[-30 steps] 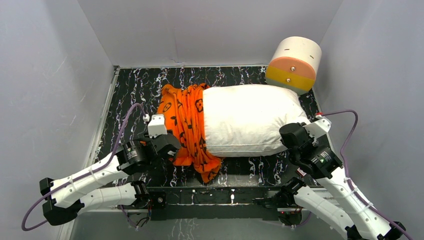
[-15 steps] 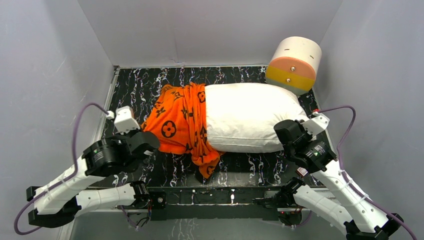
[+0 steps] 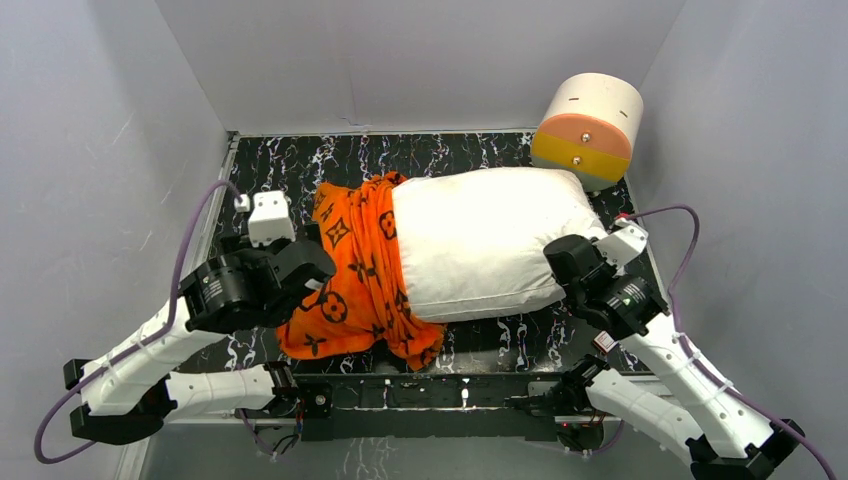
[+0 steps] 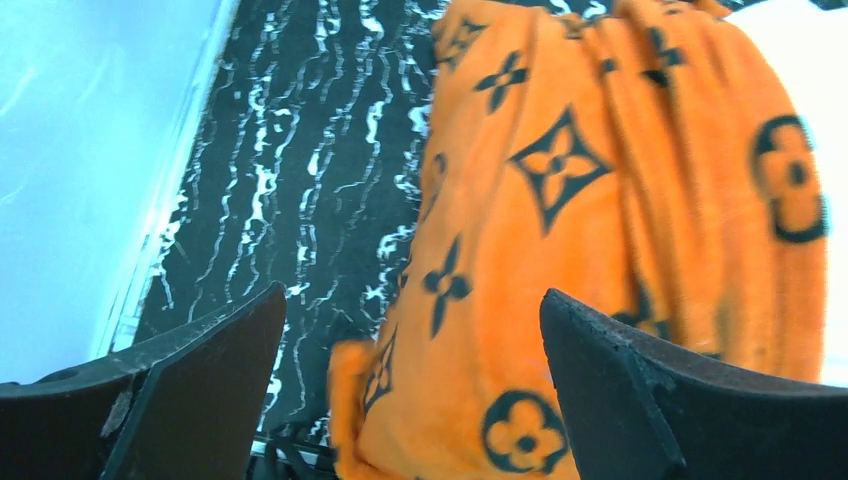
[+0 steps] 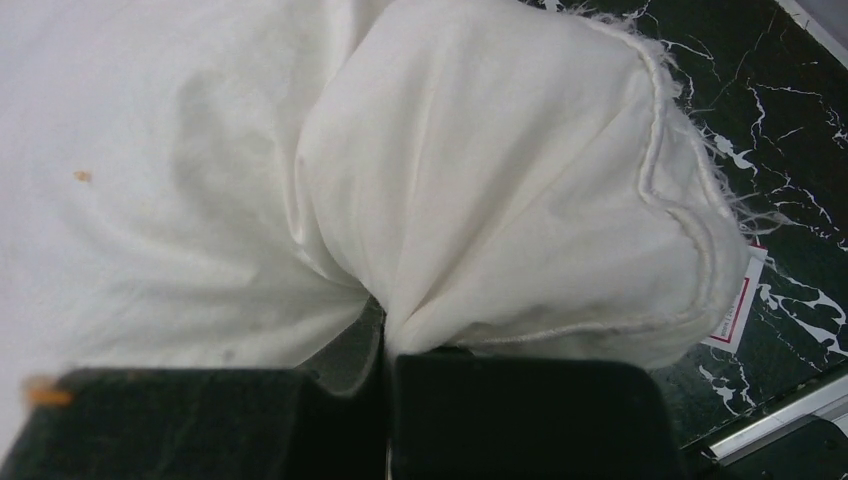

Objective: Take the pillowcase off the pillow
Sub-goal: Remove the pillow from the pillowcase.

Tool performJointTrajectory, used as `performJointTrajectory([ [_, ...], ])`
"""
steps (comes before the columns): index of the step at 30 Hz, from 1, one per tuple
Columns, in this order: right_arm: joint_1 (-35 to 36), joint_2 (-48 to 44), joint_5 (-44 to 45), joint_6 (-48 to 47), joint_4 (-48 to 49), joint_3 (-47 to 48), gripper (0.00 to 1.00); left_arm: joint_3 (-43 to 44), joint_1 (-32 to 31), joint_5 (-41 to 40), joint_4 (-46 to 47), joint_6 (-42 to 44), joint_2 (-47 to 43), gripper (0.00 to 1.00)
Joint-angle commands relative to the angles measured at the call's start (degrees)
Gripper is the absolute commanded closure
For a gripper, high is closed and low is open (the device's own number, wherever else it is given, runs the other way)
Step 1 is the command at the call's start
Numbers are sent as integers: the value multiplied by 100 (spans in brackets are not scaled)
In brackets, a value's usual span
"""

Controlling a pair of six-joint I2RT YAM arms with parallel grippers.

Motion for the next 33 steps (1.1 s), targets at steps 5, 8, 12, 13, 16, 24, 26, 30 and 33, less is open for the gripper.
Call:
performJointTrajectory([
  [5,-19,551,-869,-358,1092,228,100,669,13,2260,1480,1672,394,2],
  [8,-25,716,-1129,-532,1448,336,100,235,12,3420,2439,1813,339,2],
  [12,-22,1107,-1443,-723,1693,663,100,-338,14,4842,2986,1752,634,2],
  [13,-25,1171,-1524,-811,1715,726,100,-433,10,5119,2984,1717,754,2],
  [16,-22,1228,-1728,-1038,1757,768,92,-832,8,5602,2972,1546,989,2],
  [24,-22,325,-1961,-1473,1714,438,68,-2285,43,4613,3593,888,623,9],
  [26,-22,57,-2248,-1762,1779,407,50,-2393,220,3994,3508,867,808,15],
  [30,-22,-291,-3203,-2331,1975,379,32,-2320,1234,3888,3723,1457,1354,17],
  [33,-24,-271,-4094,-2592,2026,438,28,-2160,1792,3848,4007,1962,1521,16],
])
